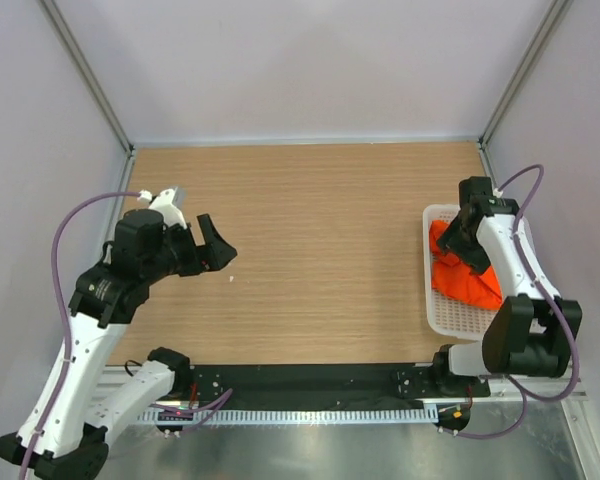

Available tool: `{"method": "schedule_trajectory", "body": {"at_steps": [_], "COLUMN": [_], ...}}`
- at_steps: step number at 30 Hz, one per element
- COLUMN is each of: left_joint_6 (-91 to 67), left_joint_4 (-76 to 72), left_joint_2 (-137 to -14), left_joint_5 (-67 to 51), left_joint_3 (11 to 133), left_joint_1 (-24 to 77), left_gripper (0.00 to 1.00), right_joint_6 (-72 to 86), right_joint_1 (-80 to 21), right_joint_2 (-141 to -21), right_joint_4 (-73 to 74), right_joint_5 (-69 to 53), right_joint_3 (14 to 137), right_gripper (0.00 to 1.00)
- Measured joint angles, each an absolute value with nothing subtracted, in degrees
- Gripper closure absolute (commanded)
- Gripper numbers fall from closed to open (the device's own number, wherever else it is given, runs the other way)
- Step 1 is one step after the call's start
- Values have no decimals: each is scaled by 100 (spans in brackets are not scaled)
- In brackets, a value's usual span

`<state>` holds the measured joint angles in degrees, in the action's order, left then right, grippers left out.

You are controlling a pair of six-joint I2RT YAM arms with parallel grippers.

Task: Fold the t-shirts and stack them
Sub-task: Grab the tshirt from the pile

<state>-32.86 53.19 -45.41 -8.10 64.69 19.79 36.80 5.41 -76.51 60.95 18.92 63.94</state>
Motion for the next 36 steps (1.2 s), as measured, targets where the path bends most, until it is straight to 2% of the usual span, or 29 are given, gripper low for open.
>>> {"method": "schedule_trajectory", "body": {"at_steps": [3, 7, 12, 13, 15, 16, 19, 22, 27, 30, 36], "left_joint_6": [-3006, -2757, -2613, -2604, -2602, -2606, -2624, -2663, -2812, -2985, -3291], "left_joint_4": [5358, 5505, 5708, 5745, 5787, 5802, 5839, 5909, 6125, 6173, 6547], "left_joint_2": [-4724, -4827, -4890, -4908, -4956, -4998, -5133, -5288, -5468, -5588, -6243], "left_joint_5": [-652, -340, 156, 209, 222, 193, 16, -51, 102, 43, -318], "left_joint_3": [6687, 6716, 6753, 6775, 6820, 6860, 6995, 7210, 7441, 7489, 7867], "left_joint_1": [2283, 2526, 2663, 2679, 2689, 2689, 2700, 2718, 2731, 2731, 2731], "left_gripper": [12, 9, 8, 8, 9, 10, 11, 9, 7, 1, 4], "right_joint_6": [3675, 3754, 3758, 3758, 3739, 3739, 3739, 3752, 3649, 3605, 3697], "right_joint_1": [580, 591, 615, 631, 659, 674, 725, 788, 849, 849, 829], "right_joint_2": [-8082, -8611, -9137, -9214, -9343, -9393, -9413, -9378, -8860, -8429, -7459], "right_joint_4": [5553, 4943, 4560, 4552, 4556, 4545, 4519, 4477, 4858, 5253, 5485], "right_joint_5": [1658, 1557, 1592, 1640, 1745, 1793, 1863, 1796, 1638, 1708, 1527], "right_joint_3": [6322, 6200, 6158, 6165, 6189, 6191, 6191, 6187, 6462, 7175, 8906], "right_gripper": [24, 41, 52, 59, 64, 74, 94, 99, 99, 99, 99]}}
